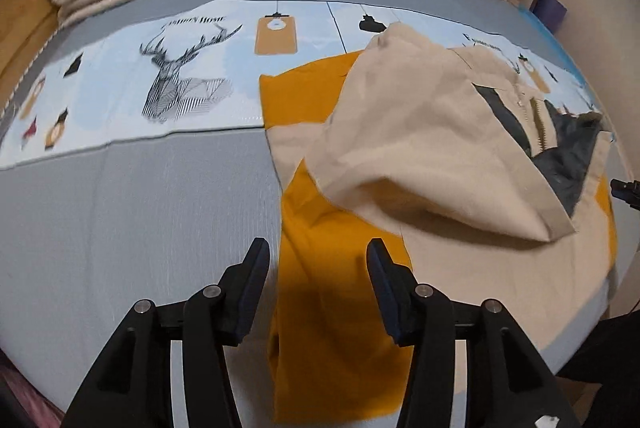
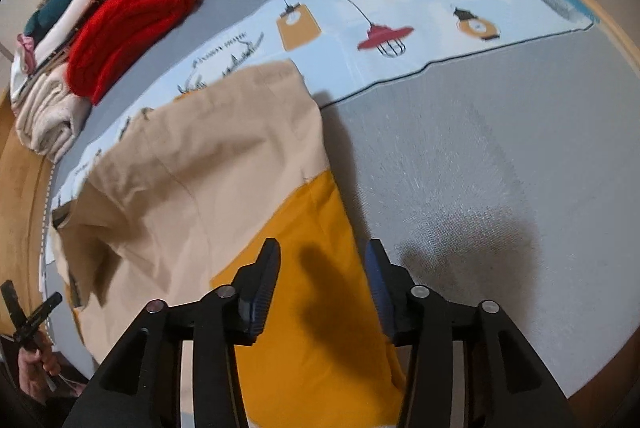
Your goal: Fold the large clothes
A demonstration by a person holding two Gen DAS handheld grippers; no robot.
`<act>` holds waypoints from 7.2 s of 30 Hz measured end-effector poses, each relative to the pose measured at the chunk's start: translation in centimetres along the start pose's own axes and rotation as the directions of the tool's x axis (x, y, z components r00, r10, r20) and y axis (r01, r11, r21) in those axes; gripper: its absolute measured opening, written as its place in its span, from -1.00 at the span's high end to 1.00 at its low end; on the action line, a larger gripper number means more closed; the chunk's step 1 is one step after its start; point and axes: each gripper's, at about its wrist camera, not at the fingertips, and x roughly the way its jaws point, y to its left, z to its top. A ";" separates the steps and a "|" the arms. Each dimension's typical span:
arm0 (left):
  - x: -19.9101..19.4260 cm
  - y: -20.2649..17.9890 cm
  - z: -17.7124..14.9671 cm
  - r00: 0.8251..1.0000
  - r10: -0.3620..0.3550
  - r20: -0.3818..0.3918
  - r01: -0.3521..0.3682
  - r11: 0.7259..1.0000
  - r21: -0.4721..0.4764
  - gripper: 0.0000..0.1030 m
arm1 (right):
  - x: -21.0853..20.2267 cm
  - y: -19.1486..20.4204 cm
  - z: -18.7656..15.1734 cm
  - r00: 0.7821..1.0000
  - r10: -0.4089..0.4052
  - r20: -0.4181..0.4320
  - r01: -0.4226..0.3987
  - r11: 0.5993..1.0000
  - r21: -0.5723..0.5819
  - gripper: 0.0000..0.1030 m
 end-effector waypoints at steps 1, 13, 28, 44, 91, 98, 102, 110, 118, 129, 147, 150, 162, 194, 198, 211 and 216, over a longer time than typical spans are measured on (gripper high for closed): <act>0.3 0.1 0.4 1.000 0.001 0.004 -0.001 1.000 0.003 0.08 | 0.6 -0.1 0.1 1.000 -0.005 -0.014 0.005 1.000 0.000 0.08; 3.6 0.2 3.6 1.000 0.013 -0.004 -0.013 1.000 -0.003 0.06 | 4.1 0.9 2.3 0.999 -0.014 -0.053 0.011 0.999 -0.053 0.07; 0.3 2.2 6.6 0.974 0.025 0.224 0.017 0.983 -0.182 0.88 | -2.7 4.6 5.1 0.934 0.005 0.357 0.007 0.999 -0.032 0.94; 4.9 3.7 5.3 0.992 -0.124 -0.020 0.113 0.950 -0.290 0.91 | 4.6 3.8 3.6 0.983 -0.182 -0.021 0.178 0.978 -0.113 0.66; -2.6 -0.7 -4.6 0.980 0.093 -0.175 -0.085 0.995 0.057 0.47 | 0.8 2.2 -4.6 0.905 -0.407 -0.122 0.350 0.877 -0.328 0.83; -10.3 -5.0 -2.8 0.997 0.063 0.032 -0.064 0.998 0.018 0.56 | -10.5 9.4 -4.5 0.957 -0.168 0.235 0.225 0.944 -0.242 0.82; -11.7 -8.0 -4.7 0.991 0.003 0.136 0.005 0.998 -0.057 0.56 | -11.3 16.9 -9.1 0.956 -0.006 0.292 0.109 0.935 -0.337 0.82; -6.3 -7.7 -9.0 0.993 -0.036 0.110 0.062 0.968 -0.242 0.72 | -1.2 26.2 -16.0 0.992 0.005 0.123 0.072 0.790 -0.608 0.82; -4.2 -5.4 -9.6 0.994 -0.083 0.066 0.101 0.929 -0.356 0.71 | 6.2 25.8 -16.2 0.969 -0.245 -0.022 0.165 0.713 -0.682 0.81; 0.5 -3.1 -11.0 0.971 -0.238 -0.006 0.189 0.787 -0.588 -0.11 | 6.0 23.7 -14.8 0.970 -0.235 -0.067 0.137 0.749 -0.648 0.80; 2.1 -1.4 -11.7 0.967 -0.092 0.238 0.240 0.643 -0.727 0.00 | 6.4 22.5 -14.7 0.969 -0.226 -0.101 0.105 0.745 -0.658 0.80; 1.6 -1.9 -11.1 0.965 -0.066 0.253 0.231 0.670 -0.706 0.38 | 6.2 22.3 -14.6 0.971 -0.216 -0.101 0.100 0.756 -0.647 0.80; -3.6 -4.3 -7.7 0.935 0.028 0.353 0.196 0.789 -0.582 0.78 | 4.0 23.3 -13.8 0.994 -0.109 -0.013 0.080 0.804 -0.589 0.80; -13.1 -31.2 -3.6 0.886 -0.056 0.460 -0.046 0.977 0.209 0.87 | -12.6 11.7 -6.5 0.917 0.103 0.386 0.014 0.957 -0.288 -0.05; -9.5 -37.8 -3.5 0.929 -0.186 0.319 0.070 0.937 0.342 0.87 | -14.7 6.2 -5.7 0.909 0.076 0.410 -0.001 0.984 -0.179 -0.05; -4.9 -36.7 -5.6 0.925 -0.369 -0.096 0.381 0.885 0.267 0.11 | -13.5 4.1 -6.7 0.936 0.251 0.247 -0.199 0.955 -0.219 -0.05; -8.0 -31.1 -6.1 0.938 -0.345 -0.017 0.340 0.915 0.218 0.04 | -10.7 7.1 -8.4 0.952 0.283 0.119 -0.241 0.930 -0.278 -0.05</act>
